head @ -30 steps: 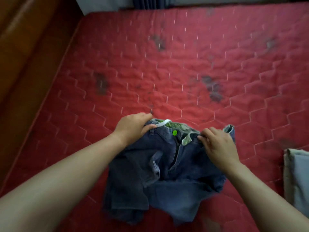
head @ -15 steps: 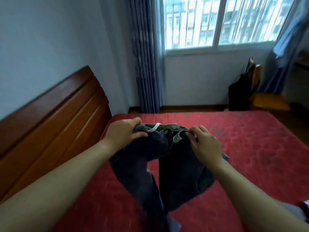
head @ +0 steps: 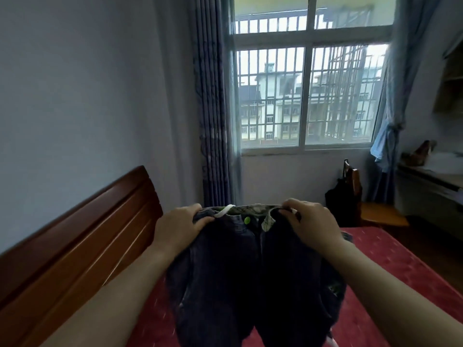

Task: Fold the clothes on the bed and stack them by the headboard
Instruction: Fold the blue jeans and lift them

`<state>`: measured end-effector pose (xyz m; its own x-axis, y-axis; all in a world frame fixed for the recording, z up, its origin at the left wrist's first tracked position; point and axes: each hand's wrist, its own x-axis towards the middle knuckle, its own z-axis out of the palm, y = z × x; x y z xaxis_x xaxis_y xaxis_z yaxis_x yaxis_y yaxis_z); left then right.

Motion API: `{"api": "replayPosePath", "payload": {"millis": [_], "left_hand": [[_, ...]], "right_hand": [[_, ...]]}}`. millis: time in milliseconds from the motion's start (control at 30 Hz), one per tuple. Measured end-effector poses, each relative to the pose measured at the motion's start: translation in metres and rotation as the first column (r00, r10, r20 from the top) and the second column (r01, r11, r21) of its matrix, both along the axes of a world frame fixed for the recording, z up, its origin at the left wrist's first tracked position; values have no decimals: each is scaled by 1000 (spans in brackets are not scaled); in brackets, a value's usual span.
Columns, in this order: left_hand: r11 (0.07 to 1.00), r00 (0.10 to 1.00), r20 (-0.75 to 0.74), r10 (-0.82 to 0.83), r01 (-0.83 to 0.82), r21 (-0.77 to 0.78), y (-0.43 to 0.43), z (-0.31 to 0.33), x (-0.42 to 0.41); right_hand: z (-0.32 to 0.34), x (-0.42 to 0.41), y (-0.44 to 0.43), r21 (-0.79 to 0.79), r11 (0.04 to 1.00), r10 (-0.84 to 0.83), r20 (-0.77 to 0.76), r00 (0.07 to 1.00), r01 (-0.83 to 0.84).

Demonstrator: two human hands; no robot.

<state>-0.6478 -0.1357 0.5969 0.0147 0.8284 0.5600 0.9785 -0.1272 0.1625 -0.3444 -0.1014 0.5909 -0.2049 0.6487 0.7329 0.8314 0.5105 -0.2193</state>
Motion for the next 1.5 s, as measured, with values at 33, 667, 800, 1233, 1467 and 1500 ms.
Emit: {"api": "replayPosePath", "payload": {"millis": [33, 667, 800, 1233, 1467, 1500], "left_hand": [[999, 998, 52, -23, 22, 32, 0, 2, 0], [777, 527, 794, -303, 619, -113, -4, -48, 80], [839, 693, 647, -318, 524, -148, 8, -45, 63], [829, 615, 647, -450, 557, 47, 32, 0, 53], [813, 479, 778, -407, 577, 70, 25, -52, 66], [787, 457, 794, -402, 616, 43, 23, -58, 70]], "right_hand": [[6, 0, -1, 41, 999, -12, -21, 1000, 12], [-15, -67, -5, -555, 752, -21, -558, 830, -354], [-29, -27, -1, -413, 903, -5, -292, 956, -121], [-15, -18, 10, -131, 974, 141, -286, 948, -185], [-40, 0, 14, -198, 974, 30, -383, 923, -113], [-40, 3, 14, -204, 973, 22, -399, 917, -112]]}}
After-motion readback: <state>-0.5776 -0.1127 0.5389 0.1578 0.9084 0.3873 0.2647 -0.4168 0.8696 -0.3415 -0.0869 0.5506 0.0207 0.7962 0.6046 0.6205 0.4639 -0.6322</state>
